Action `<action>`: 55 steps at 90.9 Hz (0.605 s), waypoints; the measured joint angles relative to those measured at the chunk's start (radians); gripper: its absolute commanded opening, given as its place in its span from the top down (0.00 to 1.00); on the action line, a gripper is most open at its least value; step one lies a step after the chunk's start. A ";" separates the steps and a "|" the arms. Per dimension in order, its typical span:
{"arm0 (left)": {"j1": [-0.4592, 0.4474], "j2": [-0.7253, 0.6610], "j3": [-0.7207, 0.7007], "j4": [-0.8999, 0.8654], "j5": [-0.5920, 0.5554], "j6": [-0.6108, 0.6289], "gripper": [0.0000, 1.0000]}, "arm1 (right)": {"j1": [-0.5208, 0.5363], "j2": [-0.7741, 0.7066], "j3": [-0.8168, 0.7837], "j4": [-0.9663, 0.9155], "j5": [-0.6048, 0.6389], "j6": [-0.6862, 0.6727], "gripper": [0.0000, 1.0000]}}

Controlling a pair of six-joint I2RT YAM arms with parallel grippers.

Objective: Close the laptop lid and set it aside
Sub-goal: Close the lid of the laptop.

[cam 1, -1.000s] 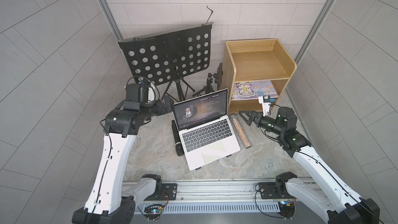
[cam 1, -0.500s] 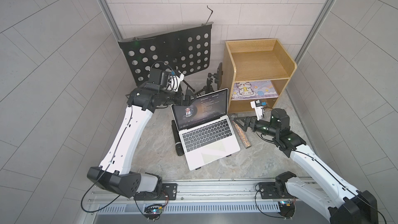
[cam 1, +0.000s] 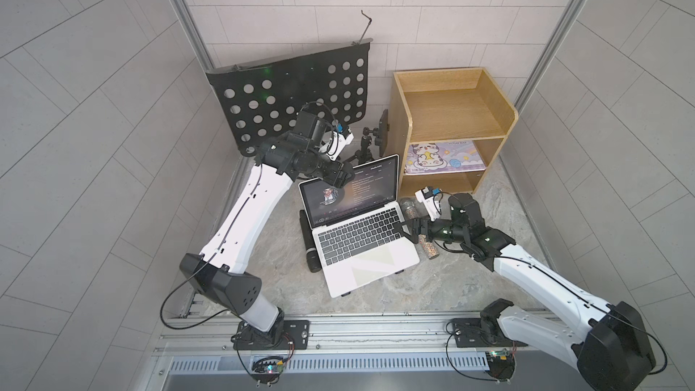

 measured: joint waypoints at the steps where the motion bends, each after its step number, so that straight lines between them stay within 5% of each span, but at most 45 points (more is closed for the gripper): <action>1: 0.000 0.004 0.003 -0.002 0.000 -0.002 0.34 | 0.000 0.000 0.000 -0.003 0.003 -0.002 0.17; 26: -0.001 0.047 0.023 -0.012 -0.005 0.029 0.52 | 0.002 0.044 -0.001 -0.001 0.032 0.042 0.33; 55: -0.002 0.063 0.025 -0.013 0.020 0.052 0.69 | 0.011 0.111 0.000 -0.001 0.018 0.056 0.35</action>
